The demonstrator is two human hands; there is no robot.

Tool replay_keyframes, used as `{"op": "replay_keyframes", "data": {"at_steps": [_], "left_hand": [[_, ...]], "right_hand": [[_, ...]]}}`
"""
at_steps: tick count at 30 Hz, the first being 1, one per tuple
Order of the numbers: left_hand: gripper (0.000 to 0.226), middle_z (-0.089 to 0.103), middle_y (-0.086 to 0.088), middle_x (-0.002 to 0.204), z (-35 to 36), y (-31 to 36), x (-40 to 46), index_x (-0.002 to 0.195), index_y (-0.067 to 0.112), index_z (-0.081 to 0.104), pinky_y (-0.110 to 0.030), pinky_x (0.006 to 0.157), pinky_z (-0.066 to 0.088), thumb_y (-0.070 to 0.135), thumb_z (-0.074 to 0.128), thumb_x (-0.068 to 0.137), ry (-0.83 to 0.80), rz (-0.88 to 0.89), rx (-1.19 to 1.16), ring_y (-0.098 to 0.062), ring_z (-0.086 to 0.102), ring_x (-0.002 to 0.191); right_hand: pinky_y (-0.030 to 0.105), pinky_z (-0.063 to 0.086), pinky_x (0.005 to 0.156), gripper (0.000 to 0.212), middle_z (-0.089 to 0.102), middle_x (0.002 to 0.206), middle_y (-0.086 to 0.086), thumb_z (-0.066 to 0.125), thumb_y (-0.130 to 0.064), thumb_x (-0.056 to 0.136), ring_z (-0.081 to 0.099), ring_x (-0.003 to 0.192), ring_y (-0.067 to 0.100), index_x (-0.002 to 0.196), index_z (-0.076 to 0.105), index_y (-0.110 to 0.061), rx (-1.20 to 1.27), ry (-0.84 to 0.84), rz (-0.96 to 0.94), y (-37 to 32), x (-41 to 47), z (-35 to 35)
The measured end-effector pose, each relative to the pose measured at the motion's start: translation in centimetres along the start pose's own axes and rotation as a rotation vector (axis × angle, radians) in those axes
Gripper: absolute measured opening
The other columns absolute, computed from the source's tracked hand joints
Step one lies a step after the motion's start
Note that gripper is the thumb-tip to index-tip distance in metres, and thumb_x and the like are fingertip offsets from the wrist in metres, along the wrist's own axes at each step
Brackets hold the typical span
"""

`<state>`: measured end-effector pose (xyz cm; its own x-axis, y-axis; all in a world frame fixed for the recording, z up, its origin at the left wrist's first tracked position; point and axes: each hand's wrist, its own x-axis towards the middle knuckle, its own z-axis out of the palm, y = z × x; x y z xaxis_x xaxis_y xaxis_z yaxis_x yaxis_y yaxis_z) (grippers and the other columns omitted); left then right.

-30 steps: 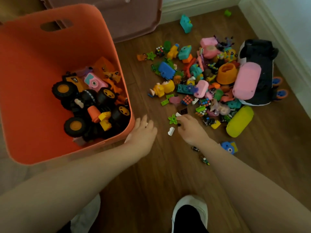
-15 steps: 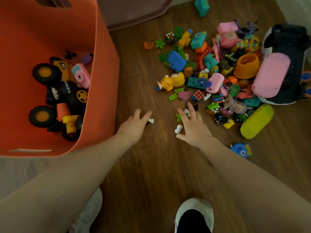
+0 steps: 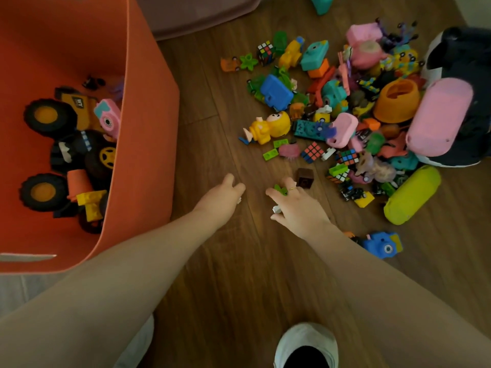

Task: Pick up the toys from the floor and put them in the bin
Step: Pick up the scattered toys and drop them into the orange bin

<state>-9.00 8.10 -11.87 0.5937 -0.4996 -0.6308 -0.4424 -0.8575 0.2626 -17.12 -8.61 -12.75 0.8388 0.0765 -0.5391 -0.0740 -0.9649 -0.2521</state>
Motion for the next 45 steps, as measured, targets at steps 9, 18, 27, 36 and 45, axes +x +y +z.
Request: {"op": "replay_keyframes", "data": {"at_steps": [9, 18, 27, 36, 45], "left_hand": [[0.017, 0.055, 0.000, 0.105, -1.8, 2.7, -0.9, 0.101, 0.017, 0.061, -0.023, 0.074, 0.047, 0.011, 0.061, 0.086, 0.143, -0.112, -0.527, -0.012, 0.055, 0.090], [0.012, 0.057, -0.003, 0.073, -10.8, 7.7, -6.6, 0.084, 0.012, 0.059, -0.019, 0.060, 0.047, 0.001, 0.053, 0.087, 0.093, 0.005, -1.450, -0.011, 0.054, 0.061], [0.020, 0.058, 0.003, 0.072, -16.3, -3.9, -15.4, 0.079, 0.020, 0.058, -0.016, 0.053, 0.042, 0.003, 0.051, 0.087, 0.299, 0.036, -1.060, 0.000, 0.050, 0.048], [0.042, 0.057, -0.012, 0.116, -11.8, -12.7, -14.7, 0.126, 0.022, 0.051, -0.033, 0.076, 0.050, 0.023, 0.047, 0.085, 0.420, -0.197, -0.715, -0.032, 0.055, 0.104], [0.052, 0.042, -0.005, 0.137, -13.7, -8.2, -17.2, 0.128, 0.015, 0.050, -0.030, 0.108, 0.015, 0.016, 0.045, 0.077, 0.744, 0.208, -0.465, -0.025, 0.027, 0.131]], "right_hand": [[0.030, 0.042, 0.067, 0.009, 0.049, 0.106, 0.007, 0.059, -0.016, 0.086, 0.055, 0.081, 0.023, 0.093, 0.054, -0.013, 0.466, 0.043, 0.253, -0.2, -0.3, -0.1], [0.014, 0.018, 0.032, 0.015, 0.045, 0.055, 0.002, 0.045, -0.014, 0.090, 0.034, 0.039, 0.007, 0.078, 0.052, -0.010, 2.087, 0.086, 0.531, -3.7, -1.5, -9.6], [0.014, 0.013, 0.032, 0.021, 0.052, 0.067, 0.001, 0.046, -0.021, 0.093, 0.032, 0.034, 0.004, 0.074, 0.051, -0.015, 1.938, -0.061, 0.105, -14.3, -3.0, -18.5], [0.014, 0.043, 0.044, 0.018, 0.056, 0.092, 0.008, 0.054, -0.024, 0.093, 0.056, 0.060, 0.012, 0.104, 0.058, -0.011, 1.614, -0.119, 0.194, -24.7, -1.1, -19.0], [0.026, 0.058, 0.066, 0.027, 0.062, 0.118, 0.006, 0.049, -0.022, 0.095, 0.069, 0.080, 0.023, 0.117, 0.062, -0.012, 1.465, 0.091, 0.130, -21.2, -2.1, -18.9]]}}
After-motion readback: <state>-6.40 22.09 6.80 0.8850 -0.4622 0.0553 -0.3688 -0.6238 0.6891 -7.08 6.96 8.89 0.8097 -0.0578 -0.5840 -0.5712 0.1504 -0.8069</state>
